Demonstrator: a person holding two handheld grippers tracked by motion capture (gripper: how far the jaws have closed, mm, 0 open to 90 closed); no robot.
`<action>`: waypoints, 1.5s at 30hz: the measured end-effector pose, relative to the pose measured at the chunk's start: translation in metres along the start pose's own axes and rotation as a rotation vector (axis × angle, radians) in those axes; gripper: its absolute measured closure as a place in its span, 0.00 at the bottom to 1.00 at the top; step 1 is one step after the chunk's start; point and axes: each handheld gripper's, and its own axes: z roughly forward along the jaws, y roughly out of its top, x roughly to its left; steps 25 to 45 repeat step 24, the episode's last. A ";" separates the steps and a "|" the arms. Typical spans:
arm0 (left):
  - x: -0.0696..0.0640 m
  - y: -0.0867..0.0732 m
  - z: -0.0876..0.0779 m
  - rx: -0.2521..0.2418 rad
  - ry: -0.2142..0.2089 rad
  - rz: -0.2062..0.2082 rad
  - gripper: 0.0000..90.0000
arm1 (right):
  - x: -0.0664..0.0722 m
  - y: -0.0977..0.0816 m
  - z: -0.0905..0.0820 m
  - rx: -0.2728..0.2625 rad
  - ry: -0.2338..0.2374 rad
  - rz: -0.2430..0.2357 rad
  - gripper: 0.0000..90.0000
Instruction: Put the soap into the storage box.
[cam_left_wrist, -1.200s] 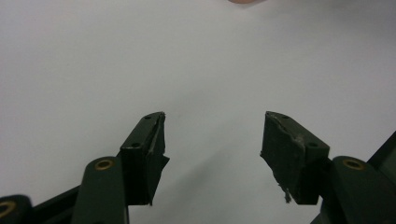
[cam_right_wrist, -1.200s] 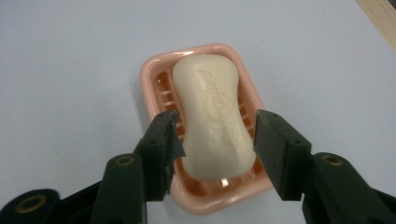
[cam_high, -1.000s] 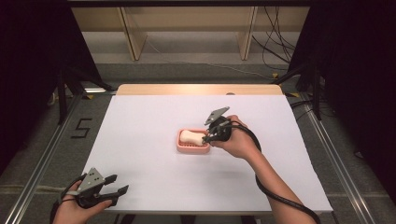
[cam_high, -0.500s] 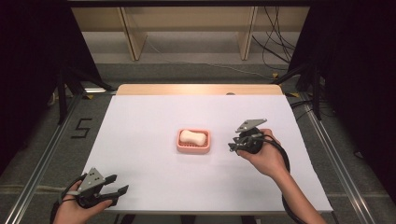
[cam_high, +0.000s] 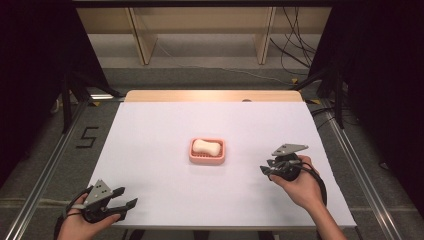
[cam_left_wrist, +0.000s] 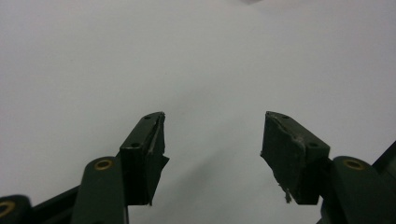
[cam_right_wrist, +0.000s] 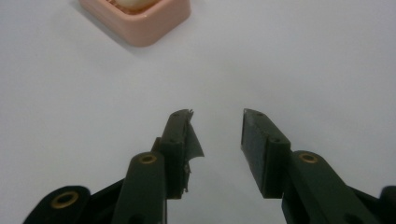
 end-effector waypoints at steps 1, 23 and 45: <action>-0.001 0.000 0.001 -0.010 0.011 -0.001 0.43 | 0.000 -0.004 -0.001 0.004 -0.007 0.017 0.68; -0.002 0.000 0.001 -0.015 -0.010 0.000 0.43 | -0.015 -0.039 -0.006 -0.074 -0.111 0.127 0.63; -0.001 0.001 0.001 -0.014 -0.010 0.005 0.43 | -0.016 -0.040 -0.005 -0.073 -0.105 0.113 0.63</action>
